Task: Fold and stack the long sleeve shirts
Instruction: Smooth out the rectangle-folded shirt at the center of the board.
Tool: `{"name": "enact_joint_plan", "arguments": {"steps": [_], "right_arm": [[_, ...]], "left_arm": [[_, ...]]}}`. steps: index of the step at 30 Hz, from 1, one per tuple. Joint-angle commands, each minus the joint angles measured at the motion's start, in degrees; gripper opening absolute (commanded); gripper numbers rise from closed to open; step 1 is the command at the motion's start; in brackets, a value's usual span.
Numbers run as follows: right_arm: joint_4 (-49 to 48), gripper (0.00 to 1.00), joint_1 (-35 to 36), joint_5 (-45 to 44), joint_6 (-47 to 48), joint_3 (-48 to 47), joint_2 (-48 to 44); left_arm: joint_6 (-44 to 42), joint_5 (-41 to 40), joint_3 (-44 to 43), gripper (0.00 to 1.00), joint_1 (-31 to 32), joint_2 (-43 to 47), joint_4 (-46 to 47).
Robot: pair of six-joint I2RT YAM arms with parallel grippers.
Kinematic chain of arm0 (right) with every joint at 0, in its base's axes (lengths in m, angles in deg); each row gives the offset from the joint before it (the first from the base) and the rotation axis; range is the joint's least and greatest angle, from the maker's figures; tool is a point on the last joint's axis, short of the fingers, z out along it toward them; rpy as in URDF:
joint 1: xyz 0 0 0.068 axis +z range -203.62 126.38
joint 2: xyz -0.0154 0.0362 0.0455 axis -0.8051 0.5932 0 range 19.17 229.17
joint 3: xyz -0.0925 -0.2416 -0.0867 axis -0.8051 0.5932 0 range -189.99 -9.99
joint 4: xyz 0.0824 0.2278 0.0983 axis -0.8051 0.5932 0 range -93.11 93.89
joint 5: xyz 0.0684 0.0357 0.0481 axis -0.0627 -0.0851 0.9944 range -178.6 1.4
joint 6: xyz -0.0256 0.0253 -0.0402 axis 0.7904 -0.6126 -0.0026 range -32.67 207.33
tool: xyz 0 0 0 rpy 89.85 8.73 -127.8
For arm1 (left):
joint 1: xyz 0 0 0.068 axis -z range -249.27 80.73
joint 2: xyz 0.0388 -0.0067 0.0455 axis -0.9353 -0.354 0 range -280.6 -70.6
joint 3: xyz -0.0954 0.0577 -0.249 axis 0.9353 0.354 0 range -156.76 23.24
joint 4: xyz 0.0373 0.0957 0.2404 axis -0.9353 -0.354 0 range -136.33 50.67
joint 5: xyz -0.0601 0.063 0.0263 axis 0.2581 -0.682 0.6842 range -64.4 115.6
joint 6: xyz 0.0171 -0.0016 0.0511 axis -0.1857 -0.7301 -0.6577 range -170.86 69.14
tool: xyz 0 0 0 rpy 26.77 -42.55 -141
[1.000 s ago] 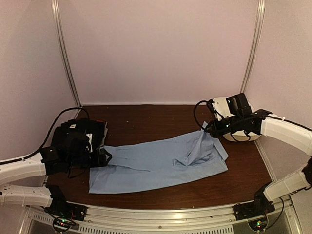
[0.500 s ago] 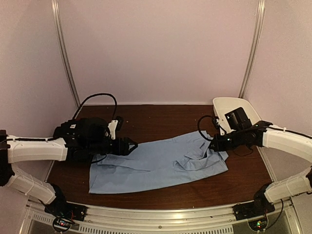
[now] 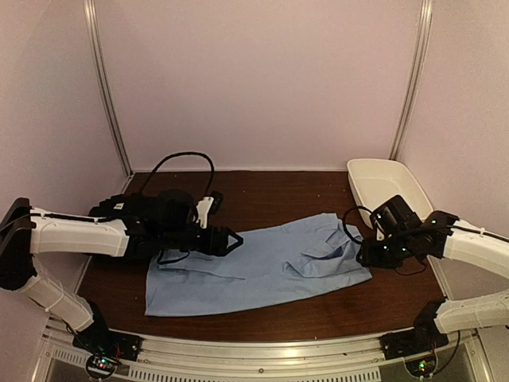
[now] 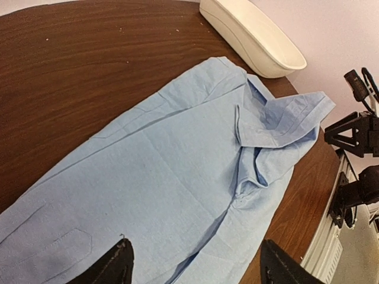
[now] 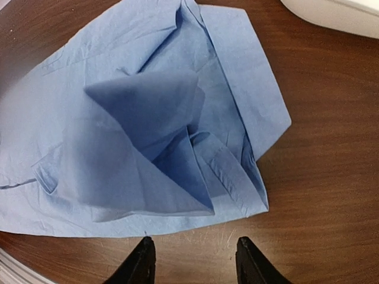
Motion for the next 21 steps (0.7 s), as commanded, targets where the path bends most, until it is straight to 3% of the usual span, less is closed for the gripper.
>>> {"name": "enact_joint_plan", "arguments": {"steps": [1,9,16,21], "right_arm": [[7.42,0.5,5.69,-6.59,-5.11,-2.36,-2.52],[9.66,0.5,11.42,-12.86,-3.9,-15.36,-0.77],[4.07,0.49,9.74,-17.93,5.15,-21.76,11.9],[-2.49,0.48,5.92,-13.99,9.04,-19.4,18.51]], "left_arm": [[-2.5,3.2,-4.48,0.75,0.41,-2.75,2.94],[-3.03,5.57,-8.93,0.75,1.83,-9.11,3.81],[-2.9,7.76,-14.38,0.75,3.28,-15.75,3.6],[-2.23,10.11,-17.6,0.75,3.89,-20.23,4.05]]}}
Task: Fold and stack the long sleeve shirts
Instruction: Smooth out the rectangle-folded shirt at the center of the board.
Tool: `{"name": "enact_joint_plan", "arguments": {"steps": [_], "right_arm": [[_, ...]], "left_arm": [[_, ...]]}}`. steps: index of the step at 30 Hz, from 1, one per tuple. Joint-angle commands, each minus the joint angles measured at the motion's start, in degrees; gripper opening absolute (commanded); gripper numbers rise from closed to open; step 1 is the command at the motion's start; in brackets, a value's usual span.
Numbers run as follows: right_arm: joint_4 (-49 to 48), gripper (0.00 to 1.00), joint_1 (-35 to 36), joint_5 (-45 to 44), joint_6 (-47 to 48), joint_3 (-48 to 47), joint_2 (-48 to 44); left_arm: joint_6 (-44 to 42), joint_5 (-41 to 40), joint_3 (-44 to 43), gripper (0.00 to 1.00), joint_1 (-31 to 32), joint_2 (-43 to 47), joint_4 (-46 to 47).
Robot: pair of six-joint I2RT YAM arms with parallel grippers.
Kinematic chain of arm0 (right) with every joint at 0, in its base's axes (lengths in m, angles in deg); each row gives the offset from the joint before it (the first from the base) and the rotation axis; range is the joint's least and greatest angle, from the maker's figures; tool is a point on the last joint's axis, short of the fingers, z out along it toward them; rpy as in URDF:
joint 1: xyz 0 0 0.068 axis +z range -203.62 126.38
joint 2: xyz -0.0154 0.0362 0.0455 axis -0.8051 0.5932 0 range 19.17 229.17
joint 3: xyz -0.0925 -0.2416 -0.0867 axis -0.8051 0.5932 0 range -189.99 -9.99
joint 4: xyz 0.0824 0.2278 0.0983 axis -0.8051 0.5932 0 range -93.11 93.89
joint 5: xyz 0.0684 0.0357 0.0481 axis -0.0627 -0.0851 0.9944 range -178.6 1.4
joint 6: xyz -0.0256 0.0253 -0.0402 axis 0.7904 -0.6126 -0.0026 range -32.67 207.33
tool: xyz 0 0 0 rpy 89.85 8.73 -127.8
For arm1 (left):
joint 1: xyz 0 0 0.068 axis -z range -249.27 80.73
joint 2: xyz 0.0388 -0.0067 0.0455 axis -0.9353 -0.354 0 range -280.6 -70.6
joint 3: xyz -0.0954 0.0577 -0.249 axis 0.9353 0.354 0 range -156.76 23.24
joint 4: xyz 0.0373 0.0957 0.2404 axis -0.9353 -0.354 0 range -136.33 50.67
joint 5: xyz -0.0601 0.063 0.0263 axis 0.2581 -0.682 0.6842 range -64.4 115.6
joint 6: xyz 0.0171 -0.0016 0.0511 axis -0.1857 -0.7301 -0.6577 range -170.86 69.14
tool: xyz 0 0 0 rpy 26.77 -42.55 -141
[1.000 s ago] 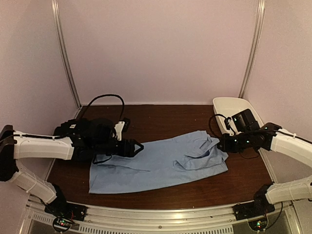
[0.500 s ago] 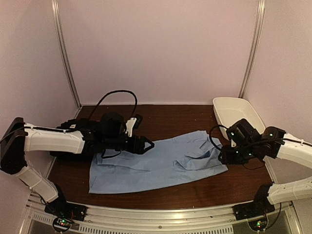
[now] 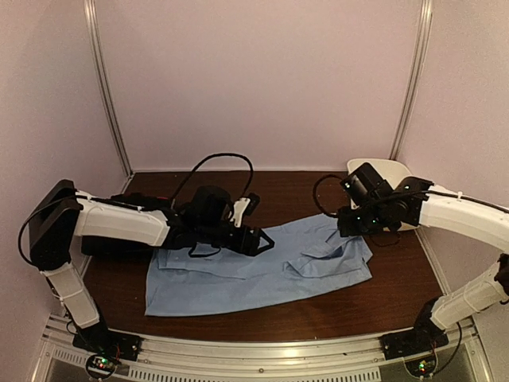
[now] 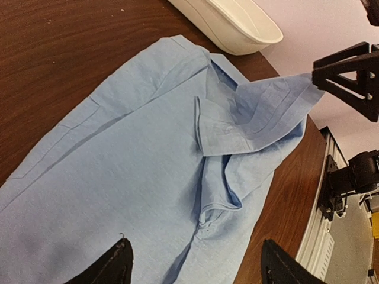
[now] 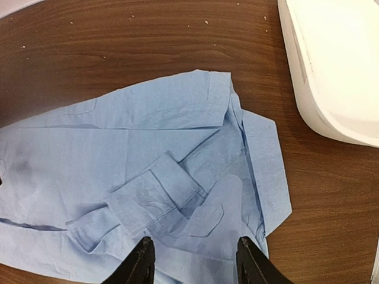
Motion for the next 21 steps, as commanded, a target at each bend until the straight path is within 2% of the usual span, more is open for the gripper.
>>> {"name": "enact_joint_plan", "arguments": {"steps": [1,11,16,21], "right_arm": [[-5.69,0.48,-2.43,1.17,4.59,2.7,3.67],[-14.58,0.4,-1.97,9.82,-2.39,21.95,-1.98],[-18.36,0.4,-1.15,11.2,-4.74,27.35,-5.16],[-22.11,0.4,-0.71,12.05,-5.99,30.26,-7.52]], "left_arm": [[-0.27,3.26,-3.72,0.75,0.71,-3.59,2.69],[1.17,8.32,-13.74,0.74,2.42,-12.51,1.24],[4.14,11.78,-18.01,0.65,3.42,-17.27,1.17],[6.52,13.11,-21.96,0.61,5.12,-21.23,1.21]]}}
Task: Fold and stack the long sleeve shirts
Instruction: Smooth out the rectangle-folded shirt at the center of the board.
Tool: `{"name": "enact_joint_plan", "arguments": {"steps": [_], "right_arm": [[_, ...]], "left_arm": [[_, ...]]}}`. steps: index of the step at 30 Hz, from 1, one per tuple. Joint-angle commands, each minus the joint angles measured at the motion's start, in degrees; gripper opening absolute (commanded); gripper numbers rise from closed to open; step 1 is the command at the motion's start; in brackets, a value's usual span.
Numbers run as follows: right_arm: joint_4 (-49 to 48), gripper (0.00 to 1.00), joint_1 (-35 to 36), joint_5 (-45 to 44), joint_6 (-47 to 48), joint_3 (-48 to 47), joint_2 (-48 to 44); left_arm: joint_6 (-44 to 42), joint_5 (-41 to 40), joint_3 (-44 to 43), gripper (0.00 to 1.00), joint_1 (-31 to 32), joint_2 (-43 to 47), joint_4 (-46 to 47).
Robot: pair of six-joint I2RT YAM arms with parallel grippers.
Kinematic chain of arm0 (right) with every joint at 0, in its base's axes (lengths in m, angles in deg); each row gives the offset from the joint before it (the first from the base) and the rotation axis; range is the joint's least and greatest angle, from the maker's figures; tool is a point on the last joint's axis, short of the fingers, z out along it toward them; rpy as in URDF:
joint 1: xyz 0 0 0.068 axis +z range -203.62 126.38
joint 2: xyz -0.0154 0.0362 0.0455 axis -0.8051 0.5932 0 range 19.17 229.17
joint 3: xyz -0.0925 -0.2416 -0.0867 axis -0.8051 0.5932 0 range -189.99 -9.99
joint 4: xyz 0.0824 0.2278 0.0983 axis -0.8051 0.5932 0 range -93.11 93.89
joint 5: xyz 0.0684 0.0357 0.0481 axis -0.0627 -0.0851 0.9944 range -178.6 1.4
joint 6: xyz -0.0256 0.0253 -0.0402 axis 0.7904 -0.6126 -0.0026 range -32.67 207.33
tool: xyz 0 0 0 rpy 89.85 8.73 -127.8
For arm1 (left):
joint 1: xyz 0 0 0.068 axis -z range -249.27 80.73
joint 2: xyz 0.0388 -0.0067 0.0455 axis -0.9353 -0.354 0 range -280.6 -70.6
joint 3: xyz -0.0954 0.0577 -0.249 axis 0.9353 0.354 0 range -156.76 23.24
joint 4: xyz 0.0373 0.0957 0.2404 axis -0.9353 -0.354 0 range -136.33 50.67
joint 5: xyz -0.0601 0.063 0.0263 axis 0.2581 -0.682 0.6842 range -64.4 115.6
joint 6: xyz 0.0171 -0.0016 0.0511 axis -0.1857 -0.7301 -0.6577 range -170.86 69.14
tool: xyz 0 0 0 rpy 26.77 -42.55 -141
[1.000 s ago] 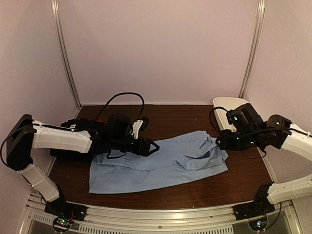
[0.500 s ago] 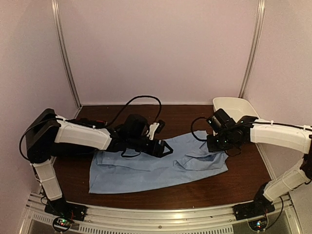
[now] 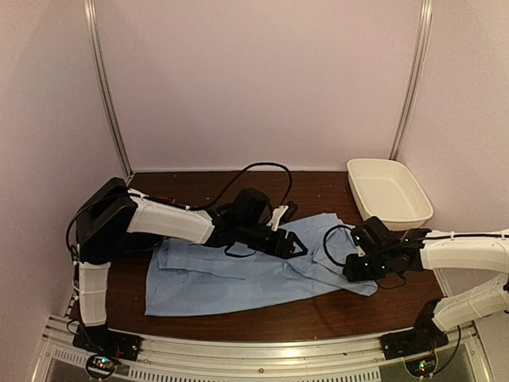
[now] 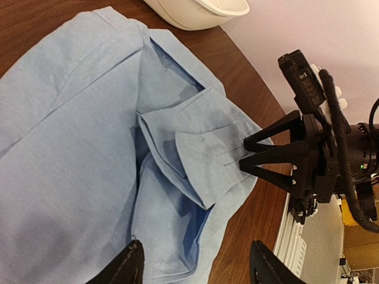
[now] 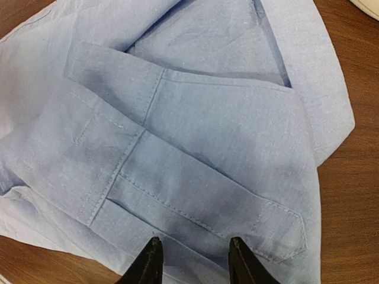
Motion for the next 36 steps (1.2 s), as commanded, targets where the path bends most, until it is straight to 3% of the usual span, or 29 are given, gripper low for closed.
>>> {"name": "enact_joint_plan", "arguments": {"steps": [1,15,36], "right_arm": [[-6.07,0.4,0.52,1.3,-2.41,2.22,-2.54],[-9.09,0.4,0.58,2.23,-3.52,7.02,-6.37],[-8.13,0.39,0.61,1.78,-2.95,7.44,-7.63]], "left_arm": [[2.93,3.31,-4.44,0.6,1.84,-3.87,1.41],[8.19,6.52,-12.96,0.59,2.27,-13.78,1.71],[12.53,10.94,-17.97,0.24,2.25,-19.93,7.41]]}}
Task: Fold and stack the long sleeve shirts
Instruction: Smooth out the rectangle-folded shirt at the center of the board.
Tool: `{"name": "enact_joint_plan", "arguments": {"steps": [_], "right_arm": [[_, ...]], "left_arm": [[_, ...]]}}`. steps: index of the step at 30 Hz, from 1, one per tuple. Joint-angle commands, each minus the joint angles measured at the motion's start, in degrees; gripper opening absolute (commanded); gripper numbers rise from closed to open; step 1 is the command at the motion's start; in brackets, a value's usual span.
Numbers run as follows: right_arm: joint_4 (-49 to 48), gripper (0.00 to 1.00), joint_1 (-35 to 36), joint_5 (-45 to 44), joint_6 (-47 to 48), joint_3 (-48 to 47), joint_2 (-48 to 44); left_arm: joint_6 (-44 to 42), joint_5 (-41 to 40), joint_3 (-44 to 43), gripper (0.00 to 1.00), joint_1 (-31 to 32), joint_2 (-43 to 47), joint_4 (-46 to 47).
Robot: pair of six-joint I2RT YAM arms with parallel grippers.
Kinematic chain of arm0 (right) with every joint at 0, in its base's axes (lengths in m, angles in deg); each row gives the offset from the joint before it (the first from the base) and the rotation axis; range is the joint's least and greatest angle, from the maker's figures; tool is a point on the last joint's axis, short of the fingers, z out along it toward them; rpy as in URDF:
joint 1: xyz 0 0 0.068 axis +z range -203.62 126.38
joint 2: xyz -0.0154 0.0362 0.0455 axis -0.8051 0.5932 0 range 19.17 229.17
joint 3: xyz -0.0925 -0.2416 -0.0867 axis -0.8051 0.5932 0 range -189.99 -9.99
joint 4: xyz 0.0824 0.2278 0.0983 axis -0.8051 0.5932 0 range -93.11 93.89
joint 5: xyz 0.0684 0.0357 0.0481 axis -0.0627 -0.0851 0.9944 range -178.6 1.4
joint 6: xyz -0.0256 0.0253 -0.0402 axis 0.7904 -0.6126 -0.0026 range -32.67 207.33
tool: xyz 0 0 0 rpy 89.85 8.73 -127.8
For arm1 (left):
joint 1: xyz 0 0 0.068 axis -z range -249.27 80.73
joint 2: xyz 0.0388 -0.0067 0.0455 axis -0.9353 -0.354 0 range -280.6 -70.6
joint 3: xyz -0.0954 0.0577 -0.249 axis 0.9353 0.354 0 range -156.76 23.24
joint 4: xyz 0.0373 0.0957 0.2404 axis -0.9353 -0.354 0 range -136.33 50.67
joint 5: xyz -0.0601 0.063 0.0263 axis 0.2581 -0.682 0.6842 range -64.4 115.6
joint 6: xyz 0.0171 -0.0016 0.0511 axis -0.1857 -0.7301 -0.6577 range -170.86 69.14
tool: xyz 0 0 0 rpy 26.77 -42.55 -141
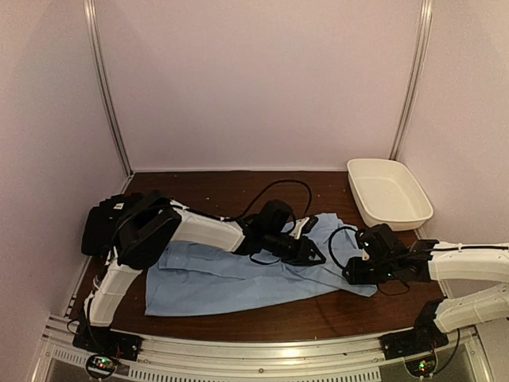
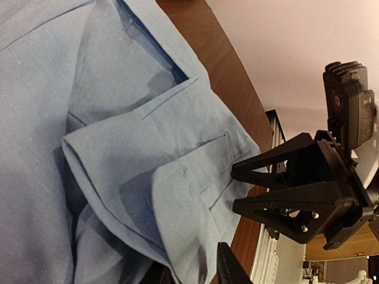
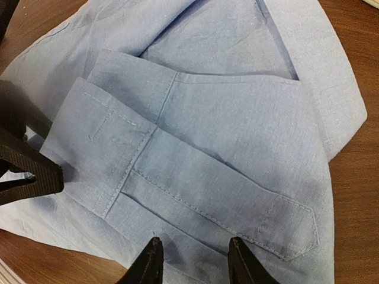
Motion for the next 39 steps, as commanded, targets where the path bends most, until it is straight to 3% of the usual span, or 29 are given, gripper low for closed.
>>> {"name": "enact_joint_plan", "arguments": {"steps": [1,10,27,39], "right_arm": [[0.3,0.39,0.44,-0.59,-0.2,0.31,-1.43],[0.36,0.39,0.43,-0.27,-0.54,1.23,-2.11],[0.95,0.39,0.4,0.02,-0.75,1.31,-3.32],[11.72,0.58,0.42,-3.15,1.11,-9.08,-14.5]], "left_arm": [[0.6,1.52,-1.5,0.22,-0.22,-1.99,3.47],[-0.22,0.39,-1.88,0.1,-0.21,-1.61,3.28],[-3.88,-1.56,-5.34,0.0,-0.31,-0.62,-0.92],[-13.12,-3.42,-5.31,0.0,-2.31,11.22,-6.76]]}}
